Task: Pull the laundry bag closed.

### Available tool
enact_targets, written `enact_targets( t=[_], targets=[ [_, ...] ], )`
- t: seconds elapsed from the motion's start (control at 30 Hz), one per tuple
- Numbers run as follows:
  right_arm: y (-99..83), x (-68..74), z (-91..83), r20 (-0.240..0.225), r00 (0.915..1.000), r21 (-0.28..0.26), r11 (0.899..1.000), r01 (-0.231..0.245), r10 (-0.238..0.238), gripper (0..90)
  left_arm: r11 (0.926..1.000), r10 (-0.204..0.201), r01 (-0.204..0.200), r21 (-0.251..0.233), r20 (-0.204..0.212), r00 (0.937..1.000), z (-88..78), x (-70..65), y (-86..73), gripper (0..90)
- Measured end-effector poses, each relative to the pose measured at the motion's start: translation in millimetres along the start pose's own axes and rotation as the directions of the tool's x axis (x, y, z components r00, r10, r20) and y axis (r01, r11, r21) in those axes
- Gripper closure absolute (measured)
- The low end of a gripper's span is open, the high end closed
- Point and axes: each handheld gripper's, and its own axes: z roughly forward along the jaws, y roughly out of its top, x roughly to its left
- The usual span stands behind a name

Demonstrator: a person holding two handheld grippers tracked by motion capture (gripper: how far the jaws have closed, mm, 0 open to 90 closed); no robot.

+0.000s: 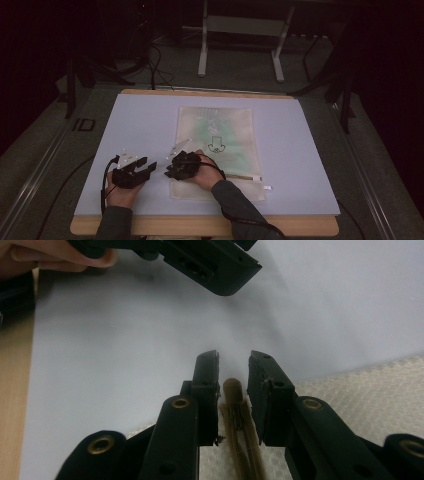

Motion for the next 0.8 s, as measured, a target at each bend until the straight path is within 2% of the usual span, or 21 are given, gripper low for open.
enact_targets(
  t=[0.13,0.33,0.43,0.53,0.8],
  targets=[
    [1.5,0.3,3.7,0.006,1.0,0.009,1.0,0.001,-0.001,74.5,1.0,-0.002,0.002,-0.001,0.001,1.0,-0.3,0.6,-0.1,53.8],
    [2.4,3.2,11.7,0.031,0.9991,0.055,0.998,0.028,-0.03,75.7,1.0,-0.001,0.001,-0.001,0.002,1.0,-0.6,0.5,-0.2,53.7],
    [2.9,4.2,13.7,0.038,0.9989,0.059,0.998,0.026,-0.028,79.8,1.0,-0.002,0.002,0.001,0.006,1.0,-0.3,0.4,-0.2,53.7],
    [3.2,4.4,13.7,0.038,0.9989,0.059,0.998,0.025,-0.028,80.5,1.0,0.001,-0.001,0.003,0.006,1.0,0.1,0.0,-0.3,53.6],
    [0.8,2.1,4.1,0.015,0.9999,0.003,1.0,0.004,-0.004,80.6,1.0,-0.002,0.002,0.002,0.007,1.0,-0.4,0.5,-0.5,53.6]
  ],
)
